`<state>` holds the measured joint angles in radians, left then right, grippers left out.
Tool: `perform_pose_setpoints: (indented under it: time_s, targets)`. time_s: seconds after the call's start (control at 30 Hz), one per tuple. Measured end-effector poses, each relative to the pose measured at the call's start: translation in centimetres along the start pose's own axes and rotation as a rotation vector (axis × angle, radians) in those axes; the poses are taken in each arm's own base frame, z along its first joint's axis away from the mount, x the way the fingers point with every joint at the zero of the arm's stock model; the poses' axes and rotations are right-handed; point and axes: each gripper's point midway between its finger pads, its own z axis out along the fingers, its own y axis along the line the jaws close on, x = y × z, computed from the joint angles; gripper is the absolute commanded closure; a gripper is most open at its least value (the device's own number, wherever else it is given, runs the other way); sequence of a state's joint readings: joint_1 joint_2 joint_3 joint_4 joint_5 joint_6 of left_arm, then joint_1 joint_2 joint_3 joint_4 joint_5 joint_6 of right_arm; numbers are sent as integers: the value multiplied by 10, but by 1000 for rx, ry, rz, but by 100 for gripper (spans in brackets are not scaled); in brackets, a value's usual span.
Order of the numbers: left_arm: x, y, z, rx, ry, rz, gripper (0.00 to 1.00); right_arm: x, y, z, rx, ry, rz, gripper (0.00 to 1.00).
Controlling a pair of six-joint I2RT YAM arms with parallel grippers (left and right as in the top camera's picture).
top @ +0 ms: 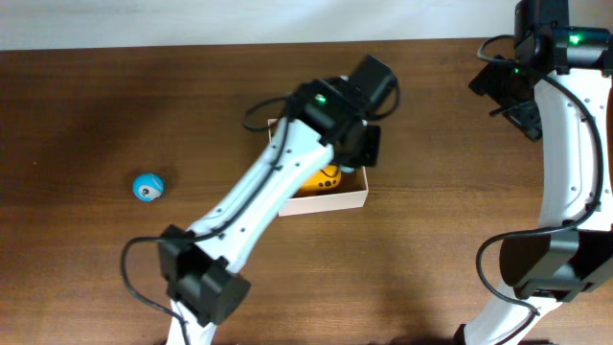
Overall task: Pack container
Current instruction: 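Lift the duck toy and carry it right over the box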
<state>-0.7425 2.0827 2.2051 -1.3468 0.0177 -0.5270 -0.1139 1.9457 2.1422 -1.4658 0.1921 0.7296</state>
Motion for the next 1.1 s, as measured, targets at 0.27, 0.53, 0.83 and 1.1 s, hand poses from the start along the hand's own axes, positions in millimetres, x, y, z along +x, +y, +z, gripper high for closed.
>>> perform_pose_setpoints:
  time_s: [0.27,0.53,0.83,1.1]
  targets:
    - [19,-10,60,-62,108,-107,94,0,0,0,-1,0,0,1]
    - [14,2,83,-105,113,-206,94,0,0,0,0,0,0,1]
    - [9,9,83,-113,101,-246,66,0,0,0,0,0,0,1]
    - [8,9,83,-113,101,-249,57,0,0,0,0,0,0,1]
